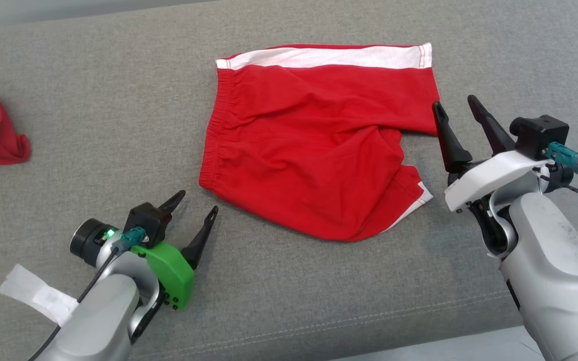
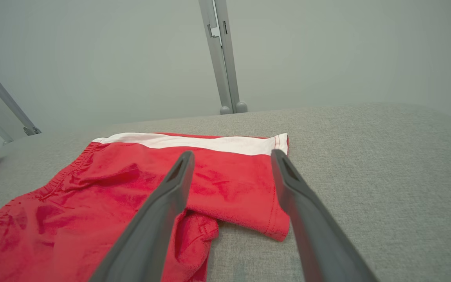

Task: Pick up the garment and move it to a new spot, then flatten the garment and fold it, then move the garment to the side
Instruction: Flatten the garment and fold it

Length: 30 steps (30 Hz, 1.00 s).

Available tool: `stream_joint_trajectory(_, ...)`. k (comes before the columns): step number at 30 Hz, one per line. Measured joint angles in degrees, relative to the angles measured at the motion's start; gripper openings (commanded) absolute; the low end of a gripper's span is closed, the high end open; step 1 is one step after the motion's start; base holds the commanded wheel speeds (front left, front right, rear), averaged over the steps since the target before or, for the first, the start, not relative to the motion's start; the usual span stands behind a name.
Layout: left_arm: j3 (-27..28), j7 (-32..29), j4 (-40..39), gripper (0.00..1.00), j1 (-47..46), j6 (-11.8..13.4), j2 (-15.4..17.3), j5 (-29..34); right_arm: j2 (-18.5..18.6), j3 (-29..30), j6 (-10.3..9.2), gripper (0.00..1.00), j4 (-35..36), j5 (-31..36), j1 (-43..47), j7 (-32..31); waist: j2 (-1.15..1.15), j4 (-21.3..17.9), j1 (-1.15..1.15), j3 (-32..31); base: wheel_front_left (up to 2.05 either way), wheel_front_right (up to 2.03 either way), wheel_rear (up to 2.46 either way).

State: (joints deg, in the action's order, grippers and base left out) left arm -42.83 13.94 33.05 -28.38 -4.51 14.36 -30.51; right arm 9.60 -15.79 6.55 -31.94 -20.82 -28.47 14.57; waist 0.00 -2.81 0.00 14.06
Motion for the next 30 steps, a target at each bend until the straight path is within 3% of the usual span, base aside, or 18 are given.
stream_joint_trajectory(4, -3.5, 0.3, 1.3, 1.00, -0.2, 0.1, 3.0, 6.7, -0.2, 1.0, 0.00, 1.00, 2.7, 0.0, 2.3, 0.0, 0.00, -1.3, 0.00, 0.3, 0.00, 0.00, 0.00)
stream_joint_trajectory(7, -3.8, 0.3, 1.9, 1.00, -0.7, 0.7, 3.7, 8.3, -0.4, 1.5, 0.00, 1.00, 4.1, 0.0, 3.3, 0.0, 0.00, -2.2, 0.00, 0.7, 0.00, 0.00, 0.00)
stream_joint_trajectory(12, -3.2, 0.3, 1.9, 1.00, -2.9, 2.5, 3.5, 9.8, -0.2, 2.6, 0.01, 1.00, 6.1, 0.1, 4.7, 0.0, 0.00, -3.5, 0.00, 1.4, 0.00, 0.00, 0.00)
stream_joint_trajectory(20, -4.3, 0.3, 2.5, 1.00, -3.7, 2.9, 3.1, 12.5, -0.2, 3.8, 0.02, 1.00, 8.0, 0.2, 7.6, 0.0, 0.00, -4.3, 0.00, 2.1, 0.00, 0.00, 0.00)
stream_joint_trajectory(27, -4.1, 0.5, -2.5, 1.00, -5.0, 3.4, 2.6, 15.0, 0.1, 4.7, 0.16, 1.00, 8.7, 0.6, 9.9, 0.0, 0.00, -4.2, 0.00, 2.3, 0.00, 0.00, 0.00)
stream_joint_trajectory(28, -4.0, 0.5, -3.1, 0.67, -5.1, 3.5, 2.5, 15.2, 0.1, 4.7, 0.18, 1.00, 8.6, 0.7, 10.4, 0.0, 0.00, -4.1, 0.00, 2.3, 0.00, 0.00, 0.00)
stream_joint_trajectory(30, -4.0, 0.5, -4.3, 0.29, -5.1, 3.5, 2.5, 15.3, 0.2, 4.7, 0.18, 1.00, 8.4, 0.7, 11.2, 0.0, 0.00, -4.0, 0.00, 2.4, 0.00, 0.00, 0.00)
